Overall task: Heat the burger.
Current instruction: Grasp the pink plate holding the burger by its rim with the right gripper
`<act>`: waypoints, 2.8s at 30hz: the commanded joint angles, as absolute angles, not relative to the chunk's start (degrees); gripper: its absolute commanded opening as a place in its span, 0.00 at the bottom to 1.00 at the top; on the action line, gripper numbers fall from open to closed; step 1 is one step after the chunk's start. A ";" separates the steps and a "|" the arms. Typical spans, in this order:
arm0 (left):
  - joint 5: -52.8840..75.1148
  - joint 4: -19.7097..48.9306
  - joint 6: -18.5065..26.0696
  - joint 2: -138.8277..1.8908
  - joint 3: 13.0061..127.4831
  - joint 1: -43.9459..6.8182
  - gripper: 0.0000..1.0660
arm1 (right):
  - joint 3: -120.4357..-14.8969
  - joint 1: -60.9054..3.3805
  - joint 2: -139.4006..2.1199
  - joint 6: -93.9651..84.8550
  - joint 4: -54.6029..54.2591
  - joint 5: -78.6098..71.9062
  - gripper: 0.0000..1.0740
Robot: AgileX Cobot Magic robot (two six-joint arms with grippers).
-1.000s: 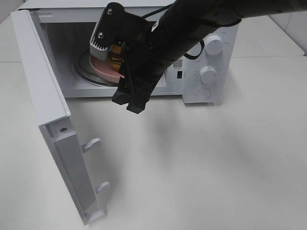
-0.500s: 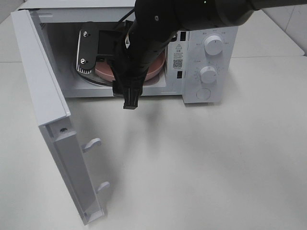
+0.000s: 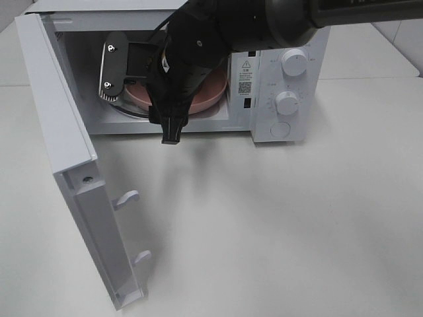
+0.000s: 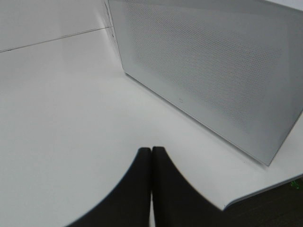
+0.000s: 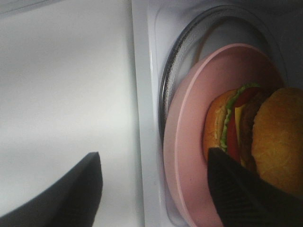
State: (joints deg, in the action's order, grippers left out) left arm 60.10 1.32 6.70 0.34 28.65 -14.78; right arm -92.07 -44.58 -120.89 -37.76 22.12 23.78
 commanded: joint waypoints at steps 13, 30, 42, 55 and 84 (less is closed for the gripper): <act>59.24 1.66 6.53 1.49 28.48 -14.50 0.00 | -93.05 -44.63 -123.30 -26.07 32.37 22.86 0.58; 59.24 1.66 6.53 1.49 28.48 -14.50 0.00 | -93.05 -44.29 -123.30 -24.18 36.84 19.31 0.58; 59.24 1.66 6.53 1.49 28.48 -14.50 0.00 | -93.05 -42.51 -123.47 -21.14 36.84 17.76 0.58; 59.24 1.66 6.53 1.49 28.48 -14.50 0.00 | -93.05 -41.83 -127.31 -21.43 38.33 16.10 0.58; 59.24 1.66 6.53 1.49 28.48 -14.50 0.00 | -93.05 -41.20 -133.10 -20.74 38.33 12.49 0.56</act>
